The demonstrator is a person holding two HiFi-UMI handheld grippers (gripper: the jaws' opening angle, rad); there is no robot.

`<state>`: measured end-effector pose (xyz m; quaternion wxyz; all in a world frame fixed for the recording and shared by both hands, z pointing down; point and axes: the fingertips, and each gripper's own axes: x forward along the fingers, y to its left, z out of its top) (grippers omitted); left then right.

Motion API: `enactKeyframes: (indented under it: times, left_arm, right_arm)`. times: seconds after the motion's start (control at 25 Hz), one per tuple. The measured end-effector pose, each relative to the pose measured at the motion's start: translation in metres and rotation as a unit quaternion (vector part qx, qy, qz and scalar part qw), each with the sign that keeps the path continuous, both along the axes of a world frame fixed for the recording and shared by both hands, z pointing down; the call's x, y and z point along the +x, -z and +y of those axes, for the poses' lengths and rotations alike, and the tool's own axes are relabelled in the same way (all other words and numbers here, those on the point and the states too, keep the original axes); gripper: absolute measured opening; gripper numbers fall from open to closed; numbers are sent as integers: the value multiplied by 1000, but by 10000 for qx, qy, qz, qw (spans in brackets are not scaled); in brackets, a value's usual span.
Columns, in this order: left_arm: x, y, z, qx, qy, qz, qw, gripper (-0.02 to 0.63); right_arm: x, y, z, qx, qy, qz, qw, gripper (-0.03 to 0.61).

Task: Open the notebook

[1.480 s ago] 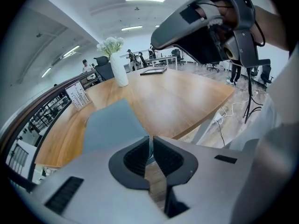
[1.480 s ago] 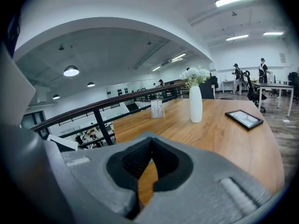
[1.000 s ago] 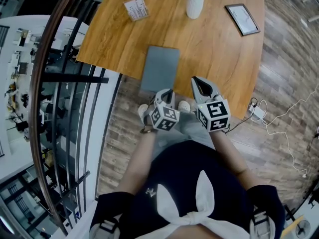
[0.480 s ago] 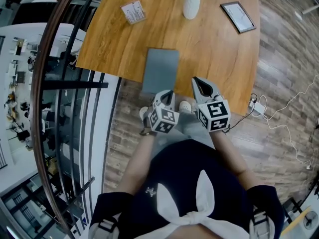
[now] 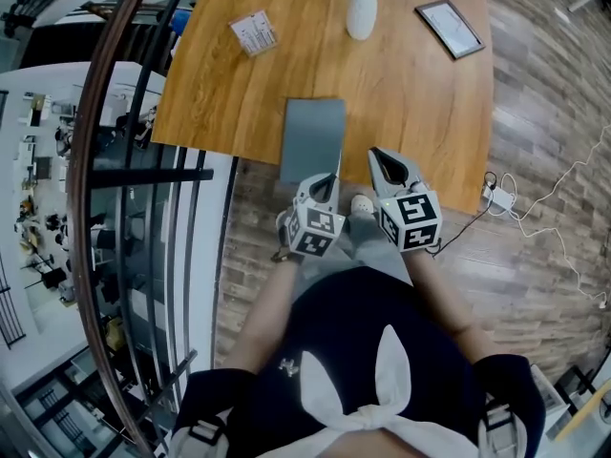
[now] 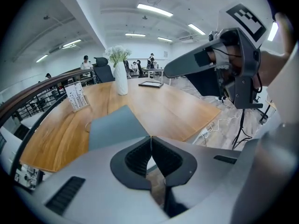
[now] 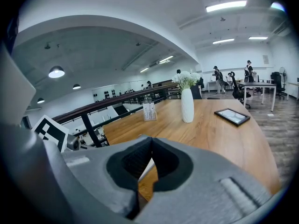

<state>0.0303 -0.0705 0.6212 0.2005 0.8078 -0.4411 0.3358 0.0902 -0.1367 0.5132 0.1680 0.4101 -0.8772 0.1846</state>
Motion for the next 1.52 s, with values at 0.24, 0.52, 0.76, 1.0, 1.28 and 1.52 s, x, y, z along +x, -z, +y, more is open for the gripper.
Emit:
enactKeyframes:
  times: [0.24,0.52,0.76,1.0,1.28,1.52]
  left_arm:
    - [-6,14,-1,17,-95,155,9998,23]
    - [-11,24,-2,59,-207,306,9993,23]
    - [-17,32,-3,138,-274,449,9985,23]
    - [-29,55,-3,268,-343,532,9976,23]
    - [-39,66,-4,350,-382,614,9968,22]
    - [-51,73,-7,392,-376,708,9960,21]
  right_arm:
    - [-7,4,4,-24,-147,3,9999,-2]
    - [-12,2,15,-70,-309,36,9995,-2]
    - [-18,6,18,-15,-416,49,9991,-2]
    - [-28,14,27,47,-477,83,9988,-2]
    - [-40,16,33,60,-469,119,9988,-2]
    - [-53,18,31,81,-478,144,9987,-2]
